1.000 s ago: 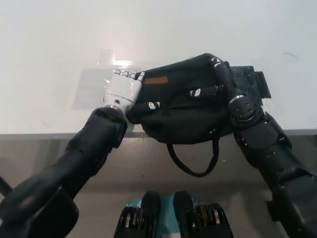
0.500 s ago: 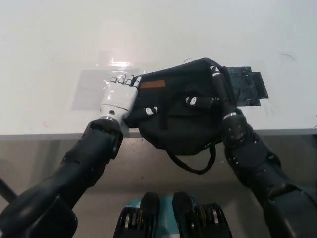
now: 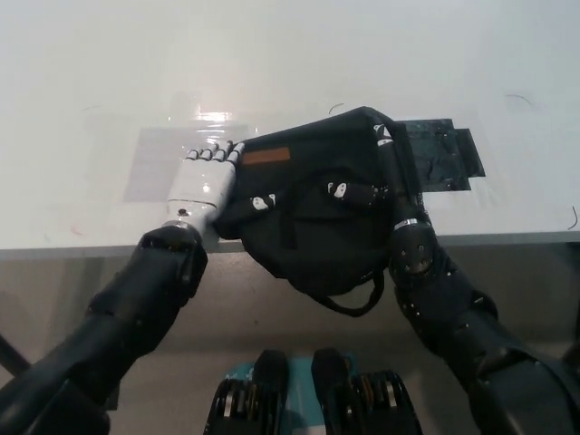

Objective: A soft travel bag is kept infront of the robot in the middle of the desk and the robot uses both its hands to press it to reduce its size

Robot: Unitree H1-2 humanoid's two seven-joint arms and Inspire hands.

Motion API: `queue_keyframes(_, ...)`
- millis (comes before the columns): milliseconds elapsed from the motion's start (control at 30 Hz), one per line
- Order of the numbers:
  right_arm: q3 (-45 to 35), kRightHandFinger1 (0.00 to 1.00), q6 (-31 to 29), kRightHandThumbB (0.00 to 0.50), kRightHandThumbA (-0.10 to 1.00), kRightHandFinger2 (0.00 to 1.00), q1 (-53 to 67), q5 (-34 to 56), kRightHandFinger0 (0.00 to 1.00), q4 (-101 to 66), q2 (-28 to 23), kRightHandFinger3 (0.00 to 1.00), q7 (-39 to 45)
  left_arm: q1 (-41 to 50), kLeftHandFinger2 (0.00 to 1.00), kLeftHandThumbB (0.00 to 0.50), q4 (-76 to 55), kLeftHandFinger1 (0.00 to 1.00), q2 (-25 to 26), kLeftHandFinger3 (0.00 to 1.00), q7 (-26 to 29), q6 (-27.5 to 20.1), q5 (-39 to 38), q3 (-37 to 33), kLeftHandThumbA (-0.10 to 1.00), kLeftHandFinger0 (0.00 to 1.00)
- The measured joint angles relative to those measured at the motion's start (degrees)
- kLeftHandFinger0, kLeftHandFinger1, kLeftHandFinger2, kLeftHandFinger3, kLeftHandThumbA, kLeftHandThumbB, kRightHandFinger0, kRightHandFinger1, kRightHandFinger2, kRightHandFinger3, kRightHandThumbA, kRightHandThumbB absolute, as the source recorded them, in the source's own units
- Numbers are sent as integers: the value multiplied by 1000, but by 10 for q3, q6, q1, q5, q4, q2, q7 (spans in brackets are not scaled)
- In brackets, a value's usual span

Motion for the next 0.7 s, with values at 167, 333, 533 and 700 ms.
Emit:
queue_keyframes(167, -11, 1000, 3, 139, 1000, 1000, -18, 7, 1000, -6, 1, 1000, 1, -12, 1000, 96, -43, 1000, 19, 1000, -27, -1, -5, 22, 1000, 1000)
queue_keyframes(333, -14, 1000, 17, 131, 1000, 1000, -22, 10, 1000, -53, 1, 1000, 7, -48, 1000, 119, -76, 1000, 36, 1000, -50, -3, -6, 46, 1000, 1000)
queue_keyframes(533, -9, 1000, 35, 203, 1000, 1000, -32, 7, 1000, -128, -8, 1000, 16, -83, 1000, 133, -147, 1000, 63, 1000, -66, -10, -10, 84, 1000, 1000)
queue_keyframes(700, -9, 1000, 65, 189, 1000, 1000, -37, 7, 1000, -217, -20, 1000, 29, -83, 1000, 182, -215, 1000, 86, 1000, -79, -12, -10, 112, 1000, 1000)
